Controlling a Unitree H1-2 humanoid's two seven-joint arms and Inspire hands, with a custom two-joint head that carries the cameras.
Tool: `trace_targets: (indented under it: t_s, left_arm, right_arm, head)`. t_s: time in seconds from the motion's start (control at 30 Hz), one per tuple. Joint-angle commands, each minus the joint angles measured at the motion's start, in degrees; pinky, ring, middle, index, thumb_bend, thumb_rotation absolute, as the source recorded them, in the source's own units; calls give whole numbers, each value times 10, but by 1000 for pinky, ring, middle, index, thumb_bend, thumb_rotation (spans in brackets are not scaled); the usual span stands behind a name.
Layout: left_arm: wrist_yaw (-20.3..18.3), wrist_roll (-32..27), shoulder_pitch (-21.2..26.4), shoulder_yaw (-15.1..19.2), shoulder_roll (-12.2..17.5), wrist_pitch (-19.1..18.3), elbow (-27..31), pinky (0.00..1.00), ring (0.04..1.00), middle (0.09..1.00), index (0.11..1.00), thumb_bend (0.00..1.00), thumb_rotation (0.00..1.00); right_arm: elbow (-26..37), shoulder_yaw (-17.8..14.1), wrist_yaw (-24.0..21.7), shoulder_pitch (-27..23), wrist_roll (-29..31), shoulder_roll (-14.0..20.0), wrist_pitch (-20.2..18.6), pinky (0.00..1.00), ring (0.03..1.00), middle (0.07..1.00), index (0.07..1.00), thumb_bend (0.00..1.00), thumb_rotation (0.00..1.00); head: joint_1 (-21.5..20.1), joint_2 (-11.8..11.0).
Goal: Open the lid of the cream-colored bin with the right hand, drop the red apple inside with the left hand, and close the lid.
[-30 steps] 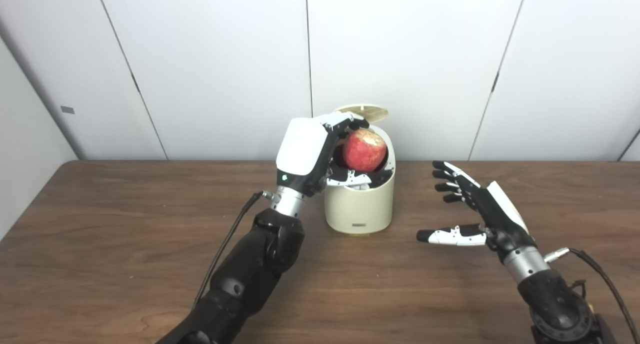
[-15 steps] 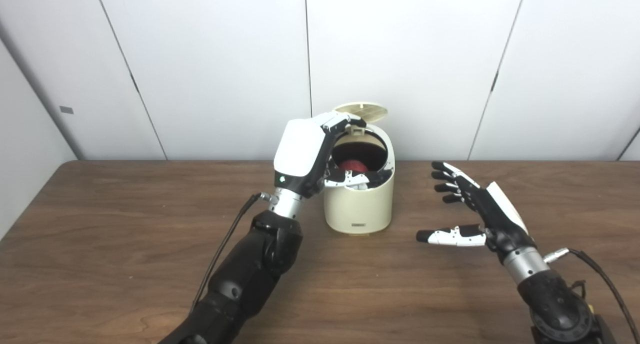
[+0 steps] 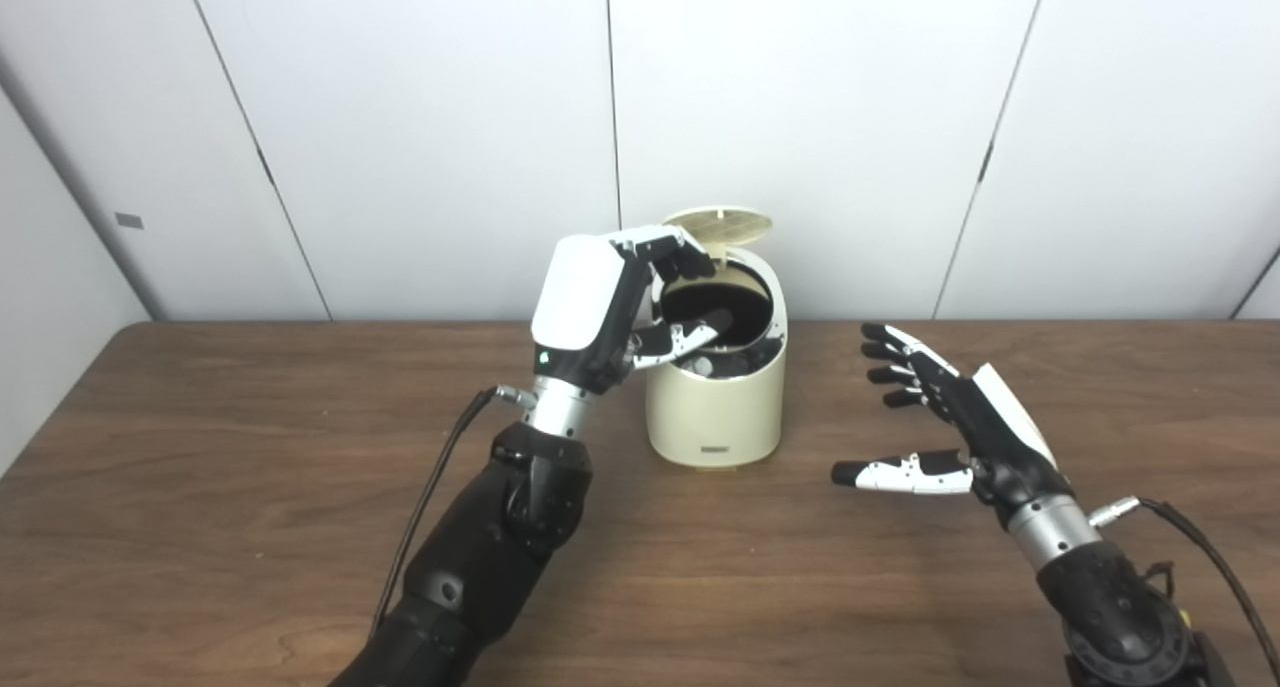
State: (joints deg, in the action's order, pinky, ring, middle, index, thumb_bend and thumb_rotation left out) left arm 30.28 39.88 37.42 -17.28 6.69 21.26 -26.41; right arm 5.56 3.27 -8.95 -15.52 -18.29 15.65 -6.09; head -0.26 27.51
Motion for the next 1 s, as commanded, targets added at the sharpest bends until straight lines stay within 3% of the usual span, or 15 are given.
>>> trace_targets:
  t_s: [0.0, 0.1, 0.2, 0.33, 0.73, 0.97]
  left_arm:
    - [-17, -41, 19, 18, 10, 32, 29, 381, 451, 475, 505, 521, 0]
    - [-48, -84, 15, 35, 14, 49, 43, 366, 439, 478, 501, 519, 0]
    - [-100, -143, 3, 55, 20, 41, 71, 347, 436, 486, 493, 518, 0]
    - [-168, -214, -17, 84, 26, 4, 116, 334, 443, 487, 494, 517, 0]
    - [-290, -356, -63, 161, 42, -113, 178, 395, 489, 491, 499, 514, 0]
    - [-313, -362, -90, 180, 49, -190, 209, 368, 500, 492, 503, 514, 0]
  right_arm:
    - [11, -4, 2, -17, 9, 8, 10, 732, 818, 875, 887, 756, 239]
    - [10, -4, 0, -18, 11, 10, 12, 716, 812, 873, 884, 753, 226]
    - [13, -3, -3, -19, 9, 11, 4, 723, 814, 877, 886, 749, 235]
    - [7, -5, -2, -20, 13, 12, 11, 724, 814, 874, 885, 753, 234]
    - [3, -3, -2, -25, 14, 18, 19, 733, 806, 869, 883, 753, 221]
    - [5, -3, -2, -26, 16, 17, 15, 737, 813, 874, 886, 752, 226]
  head:
    - [1, 1]
    - [2, 1]
    - [5, 2]
    - [6, 2]
    - [16, 4]
    - [19, 5]
